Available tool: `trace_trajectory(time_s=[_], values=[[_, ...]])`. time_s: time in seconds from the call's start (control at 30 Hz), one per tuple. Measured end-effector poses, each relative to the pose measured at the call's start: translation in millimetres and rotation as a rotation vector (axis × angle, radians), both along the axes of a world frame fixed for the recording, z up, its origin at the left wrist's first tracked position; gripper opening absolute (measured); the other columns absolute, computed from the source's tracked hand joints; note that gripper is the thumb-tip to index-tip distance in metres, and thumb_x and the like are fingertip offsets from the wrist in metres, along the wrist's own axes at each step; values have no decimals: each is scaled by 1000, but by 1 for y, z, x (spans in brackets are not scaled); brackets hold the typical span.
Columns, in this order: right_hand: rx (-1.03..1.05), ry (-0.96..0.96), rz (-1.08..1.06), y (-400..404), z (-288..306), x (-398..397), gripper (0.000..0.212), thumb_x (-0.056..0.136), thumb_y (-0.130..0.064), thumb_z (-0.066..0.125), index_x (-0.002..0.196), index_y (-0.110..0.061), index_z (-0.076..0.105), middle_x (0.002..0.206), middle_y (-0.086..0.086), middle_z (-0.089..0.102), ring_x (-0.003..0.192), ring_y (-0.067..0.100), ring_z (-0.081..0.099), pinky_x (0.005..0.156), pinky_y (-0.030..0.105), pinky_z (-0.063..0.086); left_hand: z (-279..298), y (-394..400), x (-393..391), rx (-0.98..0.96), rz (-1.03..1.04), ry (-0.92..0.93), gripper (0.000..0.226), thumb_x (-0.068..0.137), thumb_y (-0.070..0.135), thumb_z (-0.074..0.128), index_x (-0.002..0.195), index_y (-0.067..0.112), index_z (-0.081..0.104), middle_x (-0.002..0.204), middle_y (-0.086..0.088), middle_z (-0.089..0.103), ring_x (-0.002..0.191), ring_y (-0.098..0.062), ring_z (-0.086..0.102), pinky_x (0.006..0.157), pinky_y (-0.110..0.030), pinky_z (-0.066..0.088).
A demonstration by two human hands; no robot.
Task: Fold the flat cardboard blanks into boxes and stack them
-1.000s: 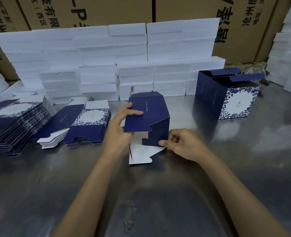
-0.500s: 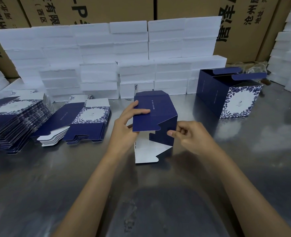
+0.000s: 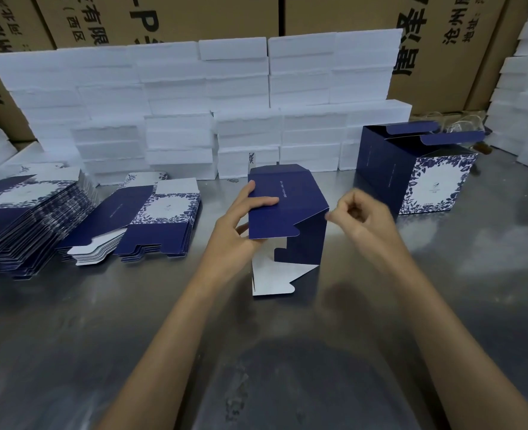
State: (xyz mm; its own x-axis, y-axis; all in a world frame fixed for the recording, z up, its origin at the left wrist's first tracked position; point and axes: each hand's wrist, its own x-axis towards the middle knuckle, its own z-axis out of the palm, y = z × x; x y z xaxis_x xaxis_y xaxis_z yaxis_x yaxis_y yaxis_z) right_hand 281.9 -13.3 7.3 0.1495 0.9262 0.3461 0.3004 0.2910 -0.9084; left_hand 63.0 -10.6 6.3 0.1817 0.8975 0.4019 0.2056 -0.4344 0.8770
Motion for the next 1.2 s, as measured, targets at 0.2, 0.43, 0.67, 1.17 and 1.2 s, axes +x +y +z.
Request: trace_trajectory(time_s=[0.2,0.43,0.67,1.17,1.2], values=[[17,-57,121,-9,1,-15,41,89,-46,74,126,-45,59,147,-27,42,139,-7,32,107,16,31,0,0,-1,-105,-158,97,72,78,3,81,133,40,55,162,25,9,141,14,26,115,-31,37],[42,-172,82,-4,-7,-18,43,87,-25,80,126,-33,65,150,-18,43,141,10,38,109,18,32,5,-1,-8,-117,-197,234,81,73,23,87,138,50,46,160,32,2,131,28,22,91,7,28],[59,34,106,-6,-5,-27,31,84,-10,81,108,-26,74,146,-8,46,139,11,45,108,25,45,-5,-6,22,15,95,-134,21,89,12,72,104,28,73,148,16,44,124,20,43,95,-21,50],[76,210,75,-7,-11,-41,18,85,-12,80,97,-25,78,148,-14,45,134,-4,43,89,0,40,-11,-5,27,13,114,-243,16,89,13,73,98,26,76,145,17,48,131,8,44,95,-19,47],[72,219,89,-7,-11,-40,18,85,-11,80,98,-24,78,148,-14,45,133,-7,43,87,0,41,-12,-5,27,14,114,-241,16,89,14,73,98,26,76,146,17,47,131,8,44,97,-23,48]])
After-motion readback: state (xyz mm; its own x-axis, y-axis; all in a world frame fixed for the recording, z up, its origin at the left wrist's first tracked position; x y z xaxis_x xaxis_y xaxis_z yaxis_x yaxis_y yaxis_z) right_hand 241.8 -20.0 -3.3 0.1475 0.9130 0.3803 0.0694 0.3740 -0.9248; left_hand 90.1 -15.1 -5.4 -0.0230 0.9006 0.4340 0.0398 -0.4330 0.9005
